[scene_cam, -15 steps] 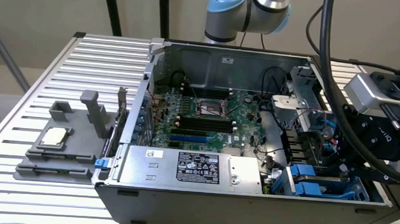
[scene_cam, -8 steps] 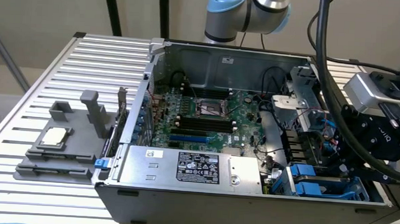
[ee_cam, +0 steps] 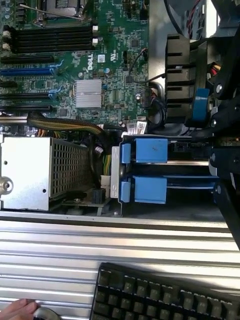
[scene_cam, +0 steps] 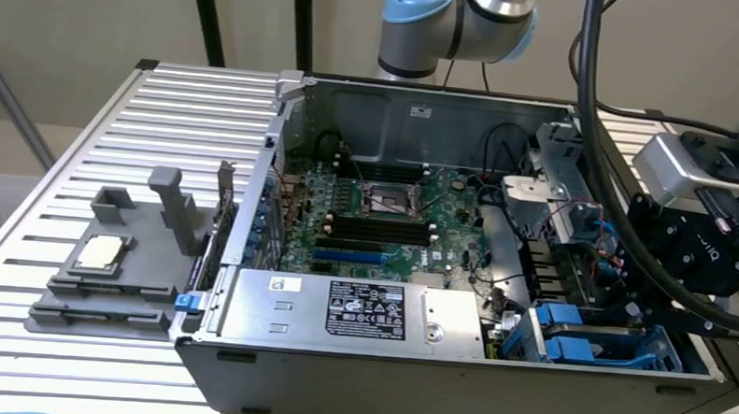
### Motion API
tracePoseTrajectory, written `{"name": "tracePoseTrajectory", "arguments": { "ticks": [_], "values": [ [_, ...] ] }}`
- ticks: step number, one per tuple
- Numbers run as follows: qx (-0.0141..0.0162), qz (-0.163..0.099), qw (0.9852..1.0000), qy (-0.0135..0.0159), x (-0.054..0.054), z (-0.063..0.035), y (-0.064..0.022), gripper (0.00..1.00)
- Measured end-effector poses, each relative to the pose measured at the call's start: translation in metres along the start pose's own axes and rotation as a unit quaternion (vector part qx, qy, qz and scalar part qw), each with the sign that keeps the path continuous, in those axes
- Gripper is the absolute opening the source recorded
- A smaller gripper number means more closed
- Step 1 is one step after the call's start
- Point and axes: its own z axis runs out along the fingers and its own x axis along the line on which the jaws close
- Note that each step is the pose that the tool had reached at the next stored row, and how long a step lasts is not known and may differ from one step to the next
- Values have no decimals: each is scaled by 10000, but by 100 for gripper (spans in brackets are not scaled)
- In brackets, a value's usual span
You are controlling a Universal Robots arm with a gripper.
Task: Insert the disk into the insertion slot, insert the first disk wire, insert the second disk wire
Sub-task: 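Insert the first disk wire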
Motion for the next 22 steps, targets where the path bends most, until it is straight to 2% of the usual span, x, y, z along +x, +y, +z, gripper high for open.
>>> {"name": "tracePoseTrajectory", "arguments": {
  "ticks": [5, 11, 15, 19, 22],
  "values": [
    [-2, 19, 10000, 3, -3, 4, -1, 16],
    [-19, 66, 10000, 29, -1, 41, -10, 16],
    [-46, 98, 9999, 47, -1, 58, -20, 16],
    [-86, 127, 9999, 68, -1, 67, -29, 16],
    [-112, 138, 9998, 63, 0, 71, -28, 18]
  ]
}}
